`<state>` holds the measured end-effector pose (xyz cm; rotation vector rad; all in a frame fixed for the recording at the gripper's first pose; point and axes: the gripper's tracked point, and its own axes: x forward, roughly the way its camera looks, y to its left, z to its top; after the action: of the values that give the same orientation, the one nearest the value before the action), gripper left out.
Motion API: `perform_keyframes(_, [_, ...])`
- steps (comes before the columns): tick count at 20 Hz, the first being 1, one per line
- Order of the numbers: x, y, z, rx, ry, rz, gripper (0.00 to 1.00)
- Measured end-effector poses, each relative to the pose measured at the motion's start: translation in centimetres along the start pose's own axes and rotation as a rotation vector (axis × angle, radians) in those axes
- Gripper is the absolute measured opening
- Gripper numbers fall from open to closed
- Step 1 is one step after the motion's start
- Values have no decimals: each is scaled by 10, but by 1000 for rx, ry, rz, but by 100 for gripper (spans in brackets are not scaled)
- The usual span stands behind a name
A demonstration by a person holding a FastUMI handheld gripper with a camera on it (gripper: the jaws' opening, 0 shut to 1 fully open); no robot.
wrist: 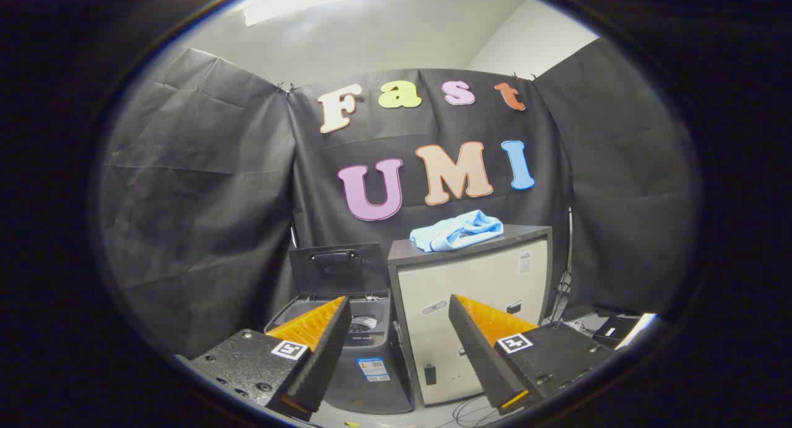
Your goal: Put the clothes into the washing machine and then close the washing machine lid.
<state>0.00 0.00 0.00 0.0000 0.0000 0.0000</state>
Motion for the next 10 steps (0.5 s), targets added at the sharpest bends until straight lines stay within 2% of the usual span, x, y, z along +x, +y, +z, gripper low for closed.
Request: perform_keyframes(10, [9, -11, -5, -29, 13, -17, 96])
